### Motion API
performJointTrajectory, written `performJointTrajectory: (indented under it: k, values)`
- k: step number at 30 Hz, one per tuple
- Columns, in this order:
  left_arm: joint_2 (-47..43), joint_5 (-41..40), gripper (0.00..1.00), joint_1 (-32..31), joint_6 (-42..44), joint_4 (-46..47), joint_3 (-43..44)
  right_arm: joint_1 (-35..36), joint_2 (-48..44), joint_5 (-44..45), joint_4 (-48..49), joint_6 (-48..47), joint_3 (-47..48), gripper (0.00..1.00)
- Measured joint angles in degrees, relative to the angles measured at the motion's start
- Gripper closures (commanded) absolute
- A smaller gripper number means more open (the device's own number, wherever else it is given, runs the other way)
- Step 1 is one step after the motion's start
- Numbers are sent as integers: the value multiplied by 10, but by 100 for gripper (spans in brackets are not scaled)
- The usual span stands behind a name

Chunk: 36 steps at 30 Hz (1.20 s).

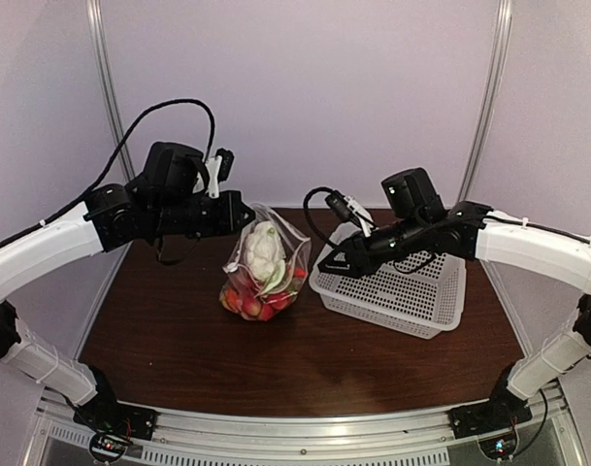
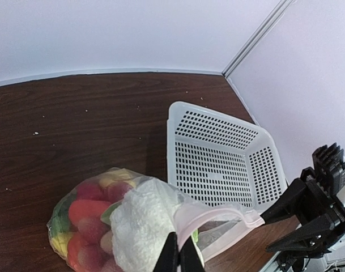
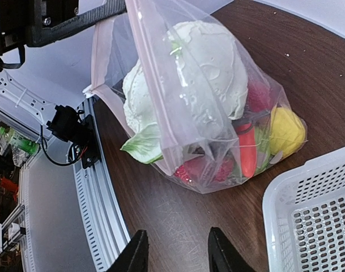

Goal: Place the food in the zip-top bag and seal the zipper
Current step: Place the fake vegetable in the zipper food storage bag, then adjust the zipper food storage bag.

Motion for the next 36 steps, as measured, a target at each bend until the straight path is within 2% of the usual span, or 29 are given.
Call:
performJointTrajectory:
  k: [6, 11, 15, 16, 18, 21, 23, 28, 32, 36]
  values:
    - [-23, -10, 100, 0, -23, 14, -27, 32, 52, 0, 6, 1, 47, 61]
    - [-31, -10, 100, 0, -34, 23, -38, 36, 109, -4, 14, 10, 107, 66]
    - [-35, -10, 100, 0, -40, 29, -45, 37, 136, -6, 18, 20, 124, 57]
    - [-37, -10, 100, 0, -41, 29, -47, 37, 140, -6, 17, 22, 126, 57]
    - [-41, -10, 100, 0, -43, 31, -52, 38, 147, -3, 17, 26, 131, 66]
    - [-45, -10, 100, 0, -45, 30, -54, 39, 154, 10, 15, 33, 140, 89]
    - [-45, -11, 100, 0, -45, 31, -55, 39, 156, 17, 12, 42, 141, 100]
    - [-47, -11, 100, 0, -22, 33, -58, 36, 168, 3, -28, 57, 176, 100]
    - [-28, -42, 100, 1, 93, -22, -6, 4, 162, -77, -28, 107, 202, 100]
    - [-17, -59, 100, 7, 169, -50, 27, -49, 156, -161, 12, 184, 199, 100]
